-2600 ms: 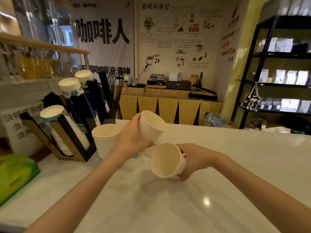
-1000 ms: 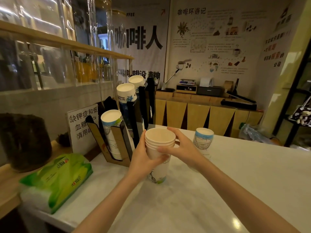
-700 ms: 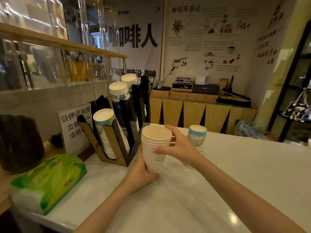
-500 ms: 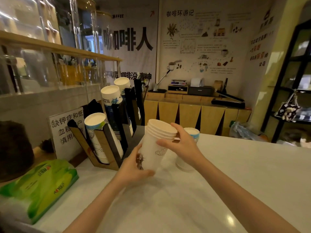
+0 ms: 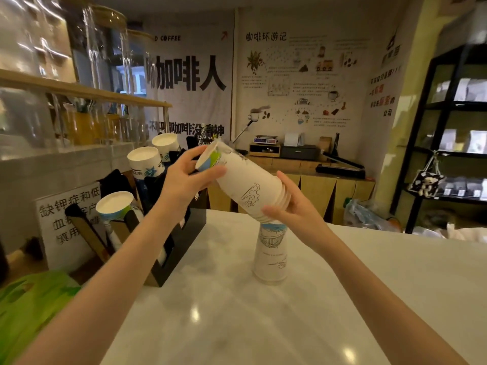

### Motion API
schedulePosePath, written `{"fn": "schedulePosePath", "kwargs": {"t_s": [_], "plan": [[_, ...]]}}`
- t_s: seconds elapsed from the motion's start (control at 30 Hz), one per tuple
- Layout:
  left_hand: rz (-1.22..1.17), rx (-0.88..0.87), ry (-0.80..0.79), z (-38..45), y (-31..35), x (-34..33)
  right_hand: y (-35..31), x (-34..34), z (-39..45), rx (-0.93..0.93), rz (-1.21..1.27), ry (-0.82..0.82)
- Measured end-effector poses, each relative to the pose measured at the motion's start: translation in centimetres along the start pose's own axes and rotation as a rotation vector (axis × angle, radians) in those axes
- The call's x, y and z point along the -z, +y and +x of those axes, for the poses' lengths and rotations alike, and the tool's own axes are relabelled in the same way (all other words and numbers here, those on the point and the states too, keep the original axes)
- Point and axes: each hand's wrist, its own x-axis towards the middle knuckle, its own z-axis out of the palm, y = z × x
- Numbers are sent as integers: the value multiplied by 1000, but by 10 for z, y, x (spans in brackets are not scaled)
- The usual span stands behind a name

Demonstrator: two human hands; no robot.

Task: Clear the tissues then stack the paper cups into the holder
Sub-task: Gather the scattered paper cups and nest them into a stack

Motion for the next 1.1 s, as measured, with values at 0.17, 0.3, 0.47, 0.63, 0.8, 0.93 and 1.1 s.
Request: {"fn": "schedulePosePath", "kwargs": {"t_s": [0.17,0.3,0.47,0.63,0.8,0.93,1.1], "plan": [[55,-47,-30,23,17,-33,19,3,7,-44,-84,72],[123,-9,-48,31,9,-60,37,3,8,-95,-102,177],[227,23,-40,31,-8,-83,58,-1,-1,-123,-54,207],[254,72,-72,24,-33,-95,81,-2,-10,-221,27,203],[297,131,-109,16,-64,-100,105,-9,-20,-331,29,153],[307,170,-103,12,-81,-99,117,-10,-23,-376,-28,104],[350,203,-126,3,-102,-100,127,-11,-28,-443,-76,17]]}}
